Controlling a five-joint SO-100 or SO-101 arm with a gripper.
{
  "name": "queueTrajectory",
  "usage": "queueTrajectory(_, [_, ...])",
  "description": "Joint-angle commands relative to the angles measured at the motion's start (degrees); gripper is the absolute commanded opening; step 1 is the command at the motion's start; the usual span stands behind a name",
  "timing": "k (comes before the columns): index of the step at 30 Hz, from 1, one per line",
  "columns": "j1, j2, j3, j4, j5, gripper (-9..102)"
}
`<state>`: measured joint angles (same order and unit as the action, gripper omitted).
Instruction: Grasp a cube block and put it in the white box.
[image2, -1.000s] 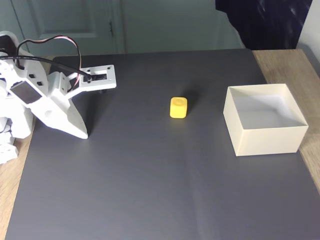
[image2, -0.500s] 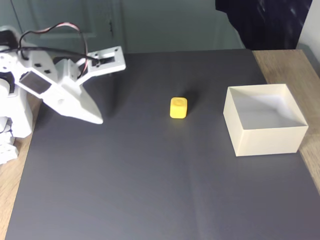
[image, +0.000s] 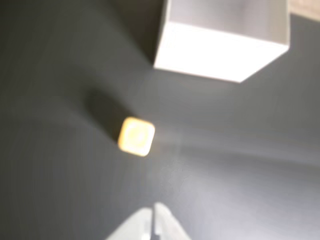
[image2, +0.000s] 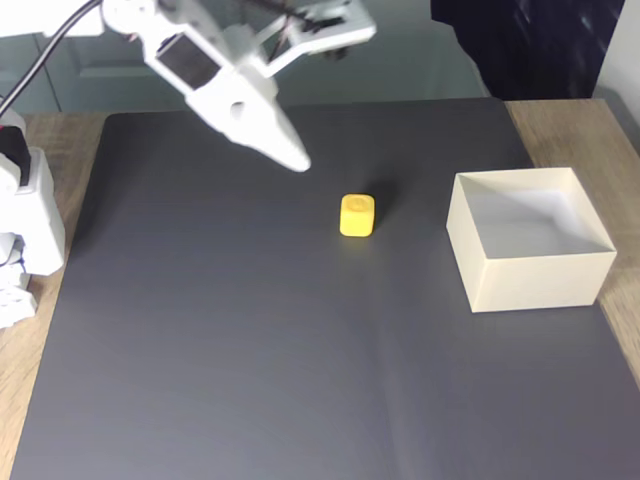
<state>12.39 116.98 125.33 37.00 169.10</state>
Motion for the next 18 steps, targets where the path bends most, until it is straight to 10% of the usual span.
queueTrajectory(1, [0.5,-3.1,-7.3,0.6,-0.7,0])
queueTrajectory(18, [5.5,-13.7,-9.5,-2.5,0.8,9])
